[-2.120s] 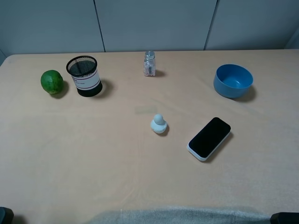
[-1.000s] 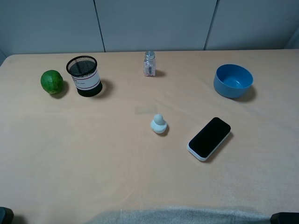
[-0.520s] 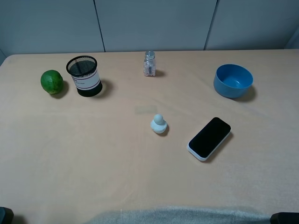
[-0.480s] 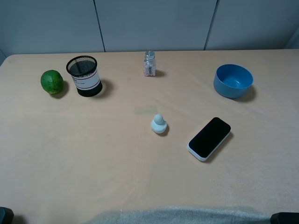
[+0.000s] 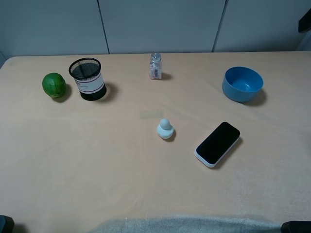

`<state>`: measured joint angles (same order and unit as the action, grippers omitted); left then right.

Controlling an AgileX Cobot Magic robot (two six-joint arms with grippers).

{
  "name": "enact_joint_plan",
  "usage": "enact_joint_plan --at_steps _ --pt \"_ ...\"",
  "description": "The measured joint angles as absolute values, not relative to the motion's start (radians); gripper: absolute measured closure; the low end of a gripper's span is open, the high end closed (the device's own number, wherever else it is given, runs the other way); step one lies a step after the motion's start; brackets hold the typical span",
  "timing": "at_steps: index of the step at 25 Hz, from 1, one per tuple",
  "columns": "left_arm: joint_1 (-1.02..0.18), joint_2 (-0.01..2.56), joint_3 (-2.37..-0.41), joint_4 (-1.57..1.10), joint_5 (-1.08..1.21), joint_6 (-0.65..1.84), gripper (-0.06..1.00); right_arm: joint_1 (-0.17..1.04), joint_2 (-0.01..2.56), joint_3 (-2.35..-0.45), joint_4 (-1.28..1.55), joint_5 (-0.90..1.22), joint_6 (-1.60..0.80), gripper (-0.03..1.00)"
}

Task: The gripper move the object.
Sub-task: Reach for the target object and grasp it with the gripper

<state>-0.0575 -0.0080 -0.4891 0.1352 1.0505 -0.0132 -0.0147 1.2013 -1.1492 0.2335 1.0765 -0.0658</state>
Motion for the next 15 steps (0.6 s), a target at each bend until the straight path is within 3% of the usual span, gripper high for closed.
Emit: enact_joint_plan --at_steps 8,15 --pt "-0.058 -0.008 -0.489 0.135 1.05 -0.013 0.15 0.218 1.445 -1.339 0.12 1.084 -0.037 0.27" --pt "-0.058 -0.008 -0.489 0.135 1.05 -0.013 0.15 0.4 1.552 -1.365 0.06 1.095 0.084 0.27"
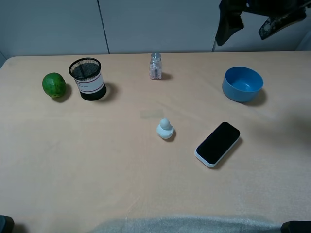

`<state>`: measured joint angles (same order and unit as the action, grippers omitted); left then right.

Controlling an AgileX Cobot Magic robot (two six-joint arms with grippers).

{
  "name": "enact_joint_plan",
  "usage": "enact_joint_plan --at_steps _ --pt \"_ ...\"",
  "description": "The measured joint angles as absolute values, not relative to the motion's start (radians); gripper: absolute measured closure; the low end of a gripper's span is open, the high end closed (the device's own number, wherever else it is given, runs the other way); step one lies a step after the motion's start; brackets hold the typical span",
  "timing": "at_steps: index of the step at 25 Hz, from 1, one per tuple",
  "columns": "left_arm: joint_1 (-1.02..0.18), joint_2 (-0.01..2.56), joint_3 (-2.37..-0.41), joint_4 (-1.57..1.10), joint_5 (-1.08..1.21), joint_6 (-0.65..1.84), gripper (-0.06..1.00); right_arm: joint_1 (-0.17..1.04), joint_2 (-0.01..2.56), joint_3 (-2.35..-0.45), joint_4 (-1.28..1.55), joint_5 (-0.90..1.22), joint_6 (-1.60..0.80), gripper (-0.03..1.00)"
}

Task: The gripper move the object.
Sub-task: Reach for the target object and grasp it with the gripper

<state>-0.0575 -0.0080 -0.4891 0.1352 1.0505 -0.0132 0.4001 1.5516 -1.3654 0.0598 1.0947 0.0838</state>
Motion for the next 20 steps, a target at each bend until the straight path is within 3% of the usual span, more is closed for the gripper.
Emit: enact_joint_plan --at_steps 9,20 --pt "-0.058 -0.008 -0.489 0.135 1.05 -0.013 0.15 0.608 1.605 -1.365 -0.056 1.099 0.372 0.27" --pt "-0.058 -0.008 -0.489 0.135 1.05 -0.013 0.15 0.788 1.74 -1.365 -0.077 1.097 0.49 0.27"
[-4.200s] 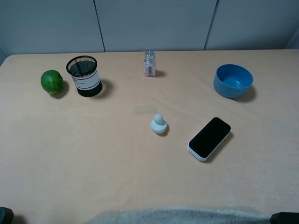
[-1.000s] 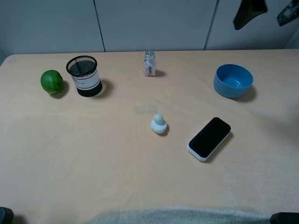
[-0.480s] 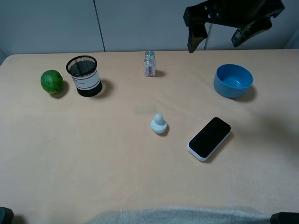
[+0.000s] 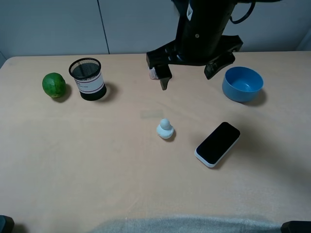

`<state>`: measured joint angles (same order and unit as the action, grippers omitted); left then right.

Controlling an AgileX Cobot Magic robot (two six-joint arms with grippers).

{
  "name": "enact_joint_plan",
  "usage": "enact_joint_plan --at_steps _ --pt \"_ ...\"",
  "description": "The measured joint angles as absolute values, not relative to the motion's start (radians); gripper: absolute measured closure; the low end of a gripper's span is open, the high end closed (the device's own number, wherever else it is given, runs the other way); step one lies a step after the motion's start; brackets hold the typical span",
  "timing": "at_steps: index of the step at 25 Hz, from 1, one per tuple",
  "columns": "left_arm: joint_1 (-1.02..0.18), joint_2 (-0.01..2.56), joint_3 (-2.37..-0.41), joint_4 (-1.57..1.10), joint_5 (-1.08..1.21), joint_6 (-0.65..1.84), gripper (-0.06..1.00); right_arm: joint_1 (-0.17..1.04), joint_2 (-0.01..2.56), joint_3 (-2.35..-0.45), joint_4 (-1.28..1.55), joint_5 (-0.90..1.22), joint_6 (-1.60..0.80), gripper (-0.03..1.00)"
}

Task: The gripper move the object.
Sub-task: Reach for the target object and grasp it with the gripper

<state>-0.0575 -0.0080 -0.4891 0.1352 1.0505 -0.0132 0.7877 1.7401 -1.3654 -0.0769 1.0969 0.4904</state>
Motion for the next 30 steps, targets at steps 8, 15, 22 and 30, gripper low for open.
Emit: enact_joint_plan --at_steps 8,15,22,30 --pt "-0.058 -0.008 -0.489 0.135 1.05 -0.013 0.15 0.822 1.838 -1.365 -0.054 1.054 0.552 0.27" --pt "-0.058 -0.008 -0.489 0.135 1.05 -0.013 0.15 0.822 1.867 -1.317 -0.052 0.987 0.604 0.27" --pt "-0.058 -0.008 -0.489 0.135 1.05 -0.013 0.15 0.829 1.871 -1.248 -0.03 0.926 0.628 0.27" --pt "-0.058 -0.008 -0.489 0.135 1.05 -0.013 0.15 0.858 1.873 -1.235 -0.02 0.883 0.646 0.27"
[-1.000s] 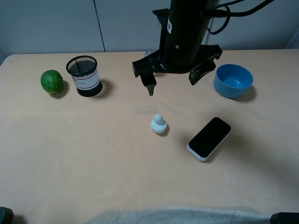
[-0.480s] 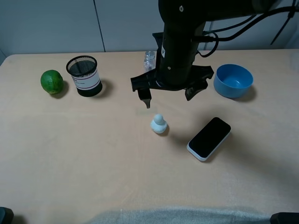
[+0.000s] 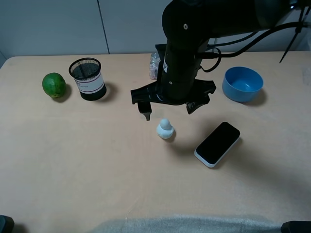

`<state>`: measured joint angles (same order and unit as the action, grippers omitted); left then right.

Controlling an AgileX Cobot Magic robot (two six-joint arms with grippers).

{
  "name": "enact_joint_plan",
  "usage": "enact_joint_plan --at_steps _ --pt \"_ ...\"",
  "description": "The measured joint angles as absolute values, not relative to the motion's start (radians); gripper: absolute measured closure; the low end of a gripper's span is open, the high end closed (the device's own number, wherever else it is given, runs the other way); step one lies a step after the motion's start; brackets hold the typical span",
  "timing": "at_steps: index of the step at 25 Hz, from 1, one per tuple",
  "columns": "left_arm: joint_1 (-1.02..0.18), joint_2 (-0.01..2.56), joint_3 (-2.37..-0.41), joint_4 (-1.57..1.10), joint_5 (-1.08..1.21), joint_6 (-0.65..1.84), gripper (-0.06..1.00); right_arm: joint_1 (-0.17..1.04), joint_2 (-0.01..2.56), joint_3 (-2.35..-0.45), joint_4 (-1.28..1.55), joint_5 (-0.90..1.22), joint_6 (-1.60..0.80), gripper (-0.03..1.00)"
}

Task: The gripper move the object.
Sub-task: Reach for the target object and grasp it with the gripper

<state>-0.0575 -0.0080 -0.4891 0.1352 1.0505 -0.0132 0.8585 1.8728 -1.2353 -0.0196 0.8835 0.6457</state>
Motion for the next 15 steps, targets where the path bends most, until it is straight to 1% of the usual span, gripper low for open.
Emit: enact_joint_plan --at_steps 7,15 --pt "-0.058 -0.008 -0.489 0.135 1.05 -0.013 0.15 0.868 1.949 -1.233 0.0 0.876 0.651 0.27" --pt "-0.058 -0.008 -0.489 0.135 1.05 -0.013 0.15 0.868 1.953 -1.232 0.0 0.83 0.651 0.27"
